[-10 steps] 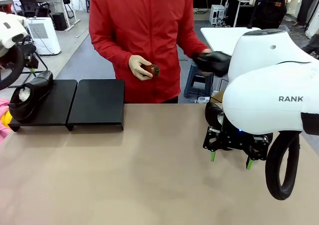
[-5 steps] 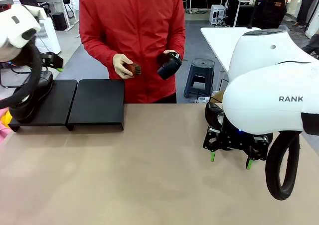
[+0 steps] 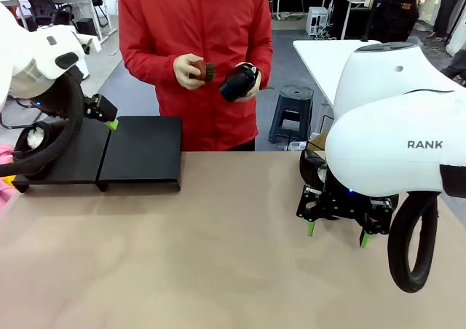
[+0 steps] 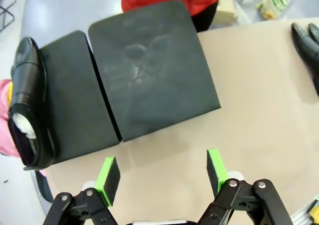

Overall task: Organize the shoes by placing them on the stand.
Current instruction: Pick up one Shoe and place it in the middle of the table.

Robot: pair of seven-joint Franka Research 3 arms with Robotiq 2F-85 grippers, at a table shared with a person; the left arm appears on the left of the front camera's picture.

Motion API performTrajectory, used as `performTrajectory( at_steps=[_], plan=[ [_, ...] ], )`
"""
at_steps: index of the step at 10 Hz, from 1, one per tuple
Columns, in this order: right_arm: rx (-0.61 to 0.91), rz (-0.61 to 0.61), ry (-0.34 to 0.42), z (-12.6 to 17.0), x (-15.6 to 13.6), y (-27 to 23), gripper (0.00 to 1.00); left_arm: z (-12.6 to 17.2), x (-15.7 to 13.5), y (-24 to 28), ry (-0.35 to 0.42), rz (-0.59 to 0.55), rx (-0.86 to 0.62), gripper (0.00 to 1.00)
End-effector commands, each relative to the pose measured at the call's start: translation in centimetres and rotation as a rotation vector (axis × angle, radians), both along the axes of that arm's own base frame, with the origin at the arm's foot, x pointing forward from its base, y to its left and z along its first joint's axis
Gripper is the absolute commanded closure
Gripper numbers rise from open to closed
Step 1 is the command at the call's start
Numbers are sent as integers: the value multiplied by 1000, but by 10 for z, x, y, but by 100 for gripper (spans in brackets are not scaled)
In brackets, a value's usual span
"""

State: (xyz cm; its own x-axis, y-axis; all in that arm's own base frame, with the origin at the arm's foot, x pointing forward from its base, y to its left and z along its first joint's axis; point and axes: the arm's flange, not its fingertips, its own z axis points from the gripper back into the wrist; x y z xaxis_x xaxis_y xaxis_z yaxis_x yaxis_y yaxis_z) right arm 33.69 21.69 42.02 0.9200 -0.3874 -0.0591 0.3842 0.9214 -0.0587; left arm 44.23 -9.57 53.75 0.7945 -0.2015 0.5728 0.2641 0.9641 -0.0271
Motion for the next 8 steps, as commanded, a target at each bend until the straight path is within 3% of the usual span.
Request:
performTrajectory(
  at_steps=[1, 2, 4, 5, 7, 8],
  plan=[
    [4, 11, -1, 1, 1, -1, 0, 8, -9, -2, -56, 4, -19, 10],
    [4, 11, -1, 1, 1, -1, 0, 0, 0, 0, 0, 0, 0, 10],
    [4, 11, -1, 1, 1, -1, 0, 13, -53, -5, 38, 83, -100, 10],
    [4, 11, -1, 1, 1, -1, 0, 17, -70, -5, 62, 102, -82, 10],
    [0, 0, 0, 0, 0, 0, 0, 24, -84, -2, 103, 121, -130, 10],
    [-22, 31, -42, -1, 8, -5, 0, 28, -85, 1, 105, 156, -167, 10]
  ],
)
